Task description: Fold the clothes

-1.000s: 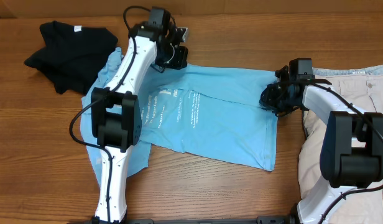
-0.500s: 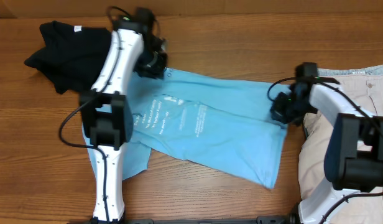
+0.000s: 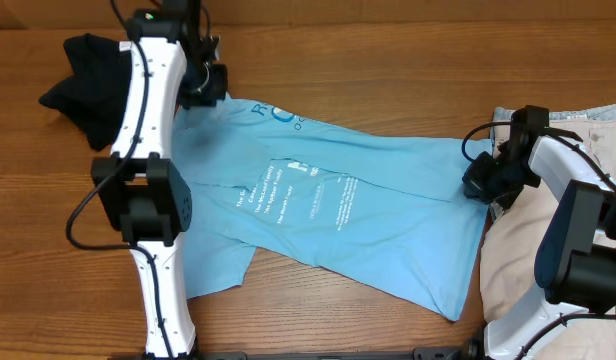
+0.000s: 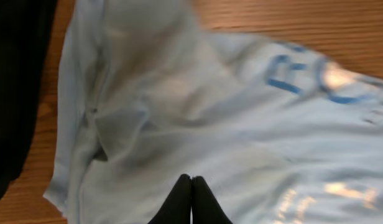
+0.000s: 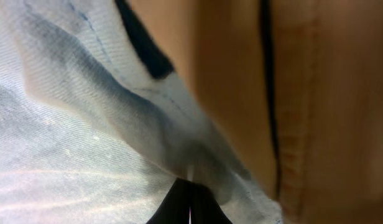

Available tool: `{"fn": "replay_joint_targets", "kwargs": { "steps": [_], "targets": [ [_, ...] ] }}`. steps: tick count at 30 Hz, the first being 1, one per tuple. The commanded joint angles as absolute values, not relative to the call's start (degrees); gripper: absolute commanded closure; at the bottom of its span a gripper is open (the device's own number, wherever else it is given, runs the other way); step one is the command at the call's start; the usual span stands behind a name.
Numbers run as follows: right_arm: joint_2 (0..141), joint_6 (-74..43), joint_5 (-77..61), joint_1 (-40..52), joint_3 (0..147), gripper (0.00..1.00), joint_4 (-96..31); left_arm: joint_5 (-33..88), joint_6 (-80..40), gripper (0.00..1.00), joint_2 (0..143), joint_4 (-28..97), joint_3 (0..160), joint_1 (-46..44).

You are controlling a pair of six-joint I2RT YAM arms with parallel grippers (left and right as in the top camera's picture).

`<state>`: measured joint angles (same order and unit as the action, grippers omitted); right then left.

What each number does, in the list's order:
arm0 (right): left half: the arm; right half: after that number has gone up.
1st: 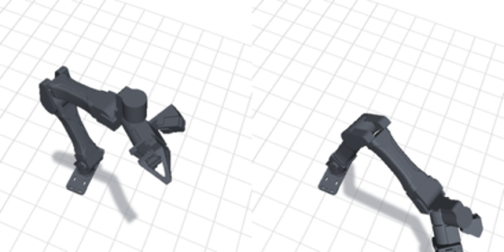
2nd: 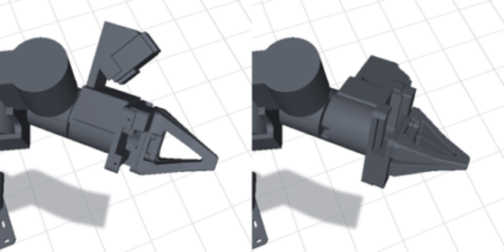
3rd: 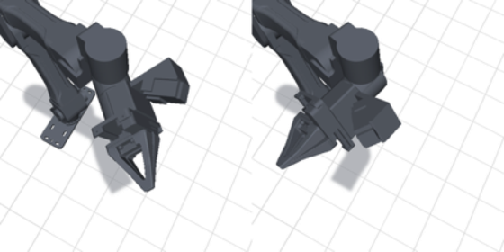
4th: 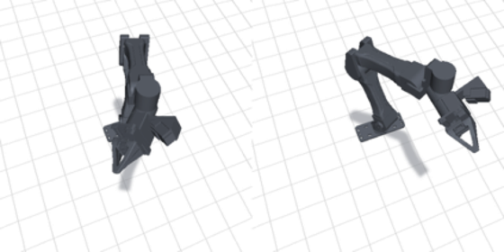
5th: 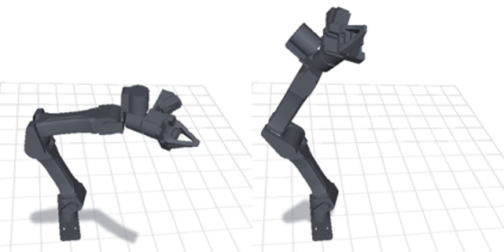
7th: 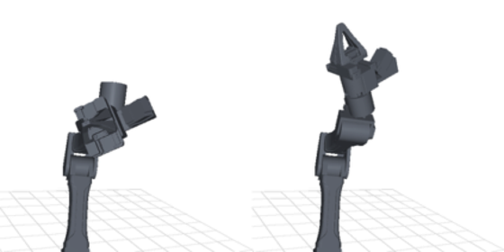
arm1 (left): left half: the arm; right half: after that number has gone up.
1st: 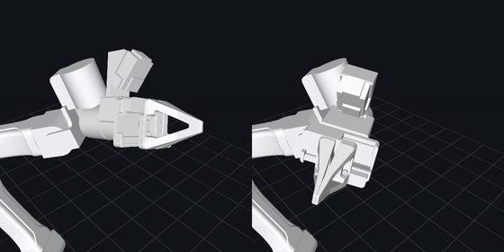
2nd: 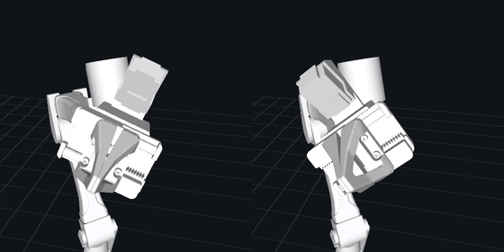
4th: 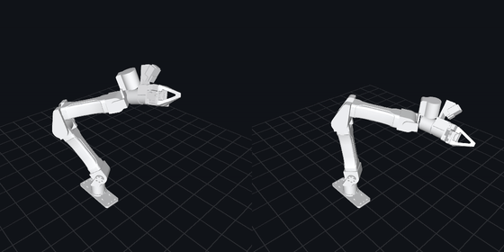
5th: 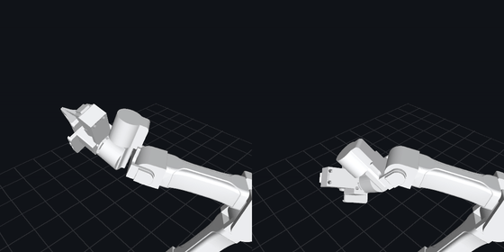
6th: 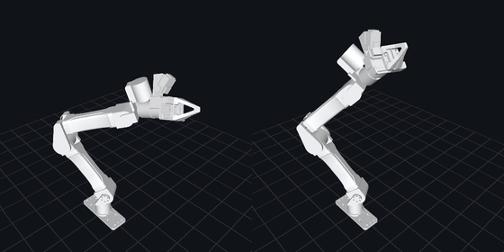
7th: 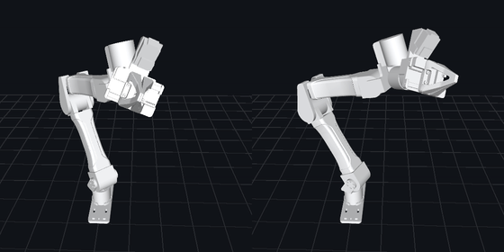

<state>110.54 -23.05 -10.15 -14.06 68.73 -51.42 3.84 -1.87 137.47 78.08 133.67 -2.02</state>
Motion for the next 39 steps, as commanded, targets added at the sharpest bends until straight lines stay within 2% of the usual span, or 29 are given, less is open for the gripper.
{"fn": "replay_joint_targets", "kwargs": {
  "steps": [1,5,11,18,28,30,35,39],
  "targets": [
    [112.77,-22.48,-4.38,-14.87,69.69,0.95,-51.42,2.42,-6.87,0.96,139.09,74.32,129.47,0.84],
    [112.77,-22.48,-4.38,-14.87,70.13,0.95,-51.51,9.93,-1.37,0.96,139.11,67.44,124.9,3.38],
    [112.77,-22.48,-4.38,-14.87,70.13,0.95,-51.59,6.87,-2.85,0.96,139.17,60.55,117.54,7.33],
    [112.77,-22.48,-4.38,-14.85,70.13,0.95,-51.51,8.23,-3.18,0.95,139.11,56.66,117.51,11.86],
    [112.77,-22.48,-4.38,-14.85,70.13,0.94,-52.18,33.19,8.38,0.93,139.06,54.28,119.59,10.11],
    [112.77,-22.48,-4.38,-14.85,70.13,0.94,-52.42,33.21,10.41,0.93,139.06,54.11,120.14,8.78],
    [112.77,-22.48,-5.1,-14.85,70.13,0.94,-53.06,20.23,7.62,0.95,139.35,49.43,120.16,5.78],
    [112.77,-22.48,-5.28,-14.85,70.13,0.94,-53.08,20.16,7.75,0.95,140.38,46.68,120.09,4.03]
  ]
}}
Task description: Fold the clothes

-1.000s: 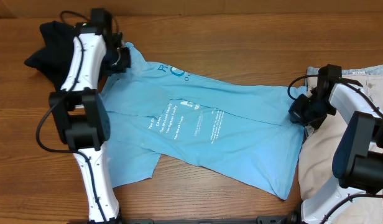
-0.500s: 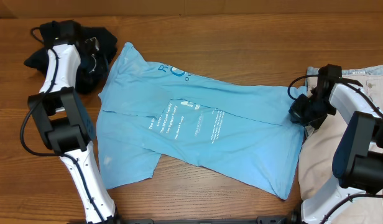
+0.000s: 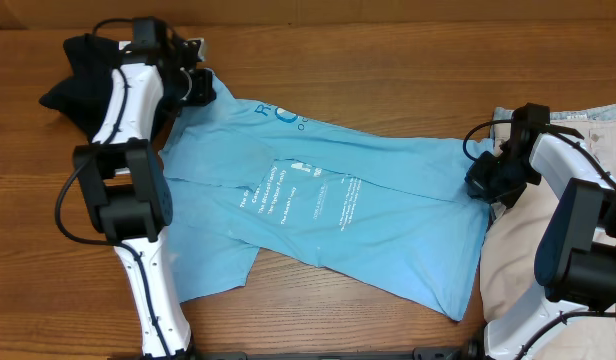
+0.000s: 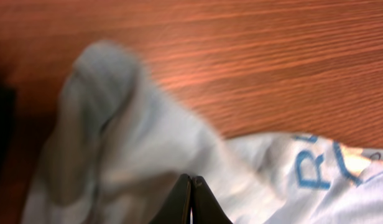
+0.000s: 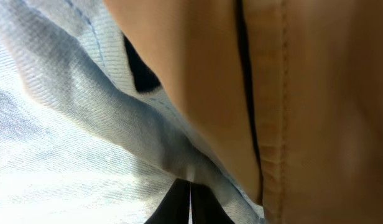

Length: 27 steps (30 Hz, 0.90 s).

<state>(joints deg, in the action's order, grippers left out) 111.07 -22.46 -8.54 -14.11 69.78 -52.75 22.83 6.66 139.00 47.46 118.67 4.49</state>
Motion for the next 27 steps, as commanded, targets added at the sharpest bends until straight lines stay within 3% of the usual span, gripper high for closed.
{"fn": "replay_joint_targets", "kwargs": {
  "steps": [1,13,19,27],
  "targets": [
    [112.77,-22.48,-5.28,-14.85,70.13,0.94,-53.1,19.68,7.7,0.95,140.9,46.5,120.09,3.68],
    [112.77,-18.94,-5.69,-14.85,70.13,0.94,-53.98,3.99,-4.51,0.96,146.5,47.27,120.22,5.74],
    [112.77,-13.39,-6.74,-14.81,70.22,0.89,-51.13,15.75,-6.26,0.96,146.45,47.77,123.94,8.23],
    [112.4,-7.57,-10.22,-14.81,77.25,0.86,-53.3,17.76,-7.64,0.92,146.45,56.6,136.29,7.94]
  ]
}}
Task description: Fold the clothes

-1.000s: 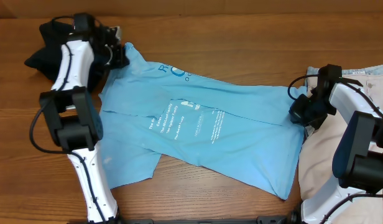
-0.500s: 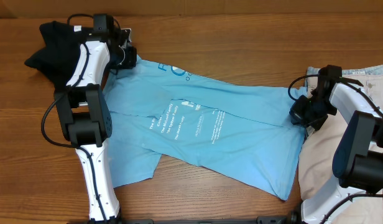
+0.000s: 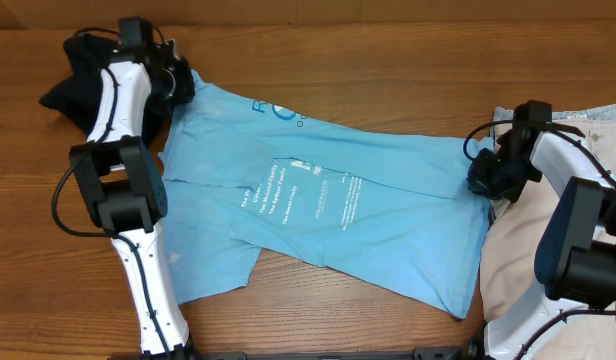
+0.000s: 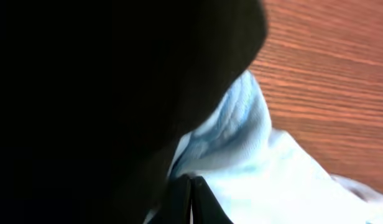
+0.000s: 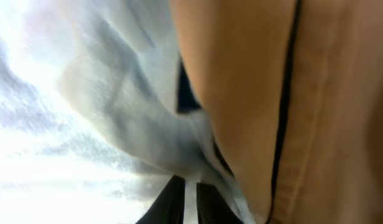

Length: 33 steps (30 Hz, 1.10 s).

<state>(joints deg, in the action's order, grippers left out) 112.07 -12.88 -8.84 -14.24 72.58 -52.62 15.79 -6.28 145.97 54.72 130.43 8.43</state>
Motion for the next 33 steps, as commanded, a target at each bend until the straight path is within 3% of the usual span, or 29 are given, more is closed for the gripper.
{"fn": "replay_joint_targets", "kwargs": {
  "steps": [1,7,14,26,33],
  "targets": [
    [112.16,-6.17,-10.87,-14.81,78.98,0.86,-54.5,18.17,-7.01,0.91,146.45,58.65,138.72,7.99],
    [111.66,-9.02,-12.56,-14.81,85.49,0.85,-57.32,22.76,0.43,0.86,146.45,77.25,157.38,7.88],
    [115.42,-14.52,-12.53,-12.93,85.47,0.93,-55.02,19.92,2.61,0.85,146.45,96.79,174.49,7.9],
    [124.88,-30.37,-12.45,-7.84,85.47,0.96,-48.53,13.43,1.06,0.74,129.25,96.82,174.71,7.38],
    [125.4,-31.68,-11.29,-7.25,85.49,0.96,-35.03,4.27,-0.4,0.69,116.66,96.82,157.95,7.62]
  ]
}}
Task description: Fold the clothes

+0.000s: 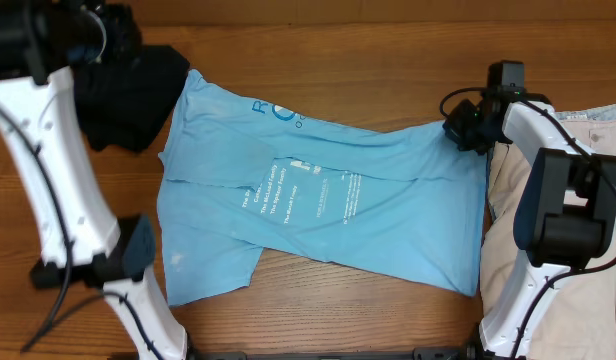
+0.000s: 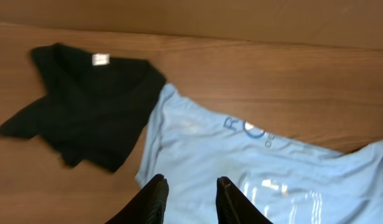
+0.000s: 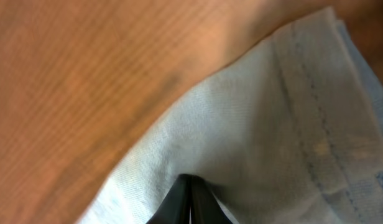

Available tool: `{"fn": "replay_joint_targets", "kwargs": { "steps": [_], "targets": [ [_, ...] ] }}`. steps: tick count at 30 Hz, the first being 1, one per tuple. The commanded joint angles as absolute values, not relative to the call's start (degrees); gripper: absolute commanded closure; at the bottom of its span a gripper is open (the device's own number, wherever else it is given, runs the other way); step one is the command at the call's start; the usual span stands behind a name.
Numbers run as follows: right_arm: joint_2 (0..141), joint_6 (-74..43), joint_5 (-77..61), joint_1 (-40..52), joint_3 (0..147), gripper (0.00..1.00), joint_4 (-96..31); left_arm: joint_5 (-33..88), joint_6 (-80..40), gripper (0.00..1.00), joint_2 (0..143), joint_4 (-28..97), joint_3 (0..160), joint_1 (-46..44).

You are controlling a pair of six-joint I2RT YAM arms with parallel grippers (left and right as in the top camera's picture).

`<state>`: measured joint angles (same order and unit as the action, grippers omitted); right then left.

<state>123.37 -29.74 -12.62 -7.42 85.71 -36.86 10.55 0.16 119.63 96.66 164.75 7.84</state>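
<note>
The light blue T-shirt (image 1: 318,200) lies spread flat on the wooden table (image 1: 368,60), its printed text facing up. My right gripper (image 1: 458,128) is shut on the shirt's far right corner; the right wrist view shows the closed fingertips (image 3: 190,182) pinching hemmed blue cloth (image 3: 253,124). High above the table's left end, my left gripper (image 2: 190,180) is open and holds nothing. Below it the left wrist view shows the shirt's far left corner (image 2: 173,118).
A crumpled black garment (image 1: 128,95) lies just left of the shirt's far left corner, also seen as the black garment (image 2: 86,99) in the left wrist view. A beige garment (image 1: 588,190) lies at the right edge beside the shirt. My two white arms stand along both sides.
My left gripper has let go of the shirt's far left corner and now hangs open high above the table. My right gripper, still shut, is farther back, and the shirt's right edge has followed it.
Both grippers began shut on the shirt, the left on its far left part and the right on its right edge by the beige garment. The left corner then lay farther left each time, reaching the black garment. Now the shirt lies flatter and squarer.
</note>
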Motion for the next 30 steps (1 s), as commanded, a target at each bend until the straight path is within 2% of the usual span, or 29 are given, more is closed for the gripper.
{"fn": "replay_joint_targets", "kwargs": {
  "steps": [1,2,5,10,15,18,21,23,26,30],
  "targets": [
    [125.38,-31.38,-11.68,-7.4,85.69,0.96,-34.39,3.07,-0.43,0.69,115.22,96.82,154.8,7.79],
    [125.38,-30.17,-12.1,-7.6,86.19,0.95,-34.59,2.5,-0.54,0.69,113.89,96.82,151.76,7.94],
    [124.86,-24.21,-14.55,-8.43,88.75,0.85,-38.63,2.52,-1.76,0.69,110.61,96.82,144.9,9.15],
    [119.96,-19.18,-14.7,-10.41,93.43,0.83,-50.19,2.59,-3.51,0.67,106.17,96.82,143.63,12.12],
    [109.78,-16.14,-16.14,-11.64,94.98,0.82,-62.65,8.12,-3.73,0.6,102.1,96.82,142.43,13.54],
    [103.94,-14.7,-16.21,-11.6,94.98,0.8,-69.12,7.49,-5.89,0.54,101.14,96.82,138.45,13.47],
    [99.55,-15.0,-16.64,-10.92,94.96,0.78,-75.75,7.27,-8.08,0.53,101.16,96.79,131.35,13.54],
    [97.71,-15.18,-16.4,-10.17,94.87,0.72,-80.68,7.03,-9.1,0.55,101.16,96.14,124.49,13.56],
    [97.41,-15.18,-16.14,-9.04,93.8,0.68,-85.95,7.09,-9.47,0.57,101.16,93.71,113.6,13.58],
    [97.41,-18.96,-12.08,-7.9,85.38,0.66,-85.36,7.11,-9.47,0.56,101.16,87.07,99.48,13.58]
  ]
}}
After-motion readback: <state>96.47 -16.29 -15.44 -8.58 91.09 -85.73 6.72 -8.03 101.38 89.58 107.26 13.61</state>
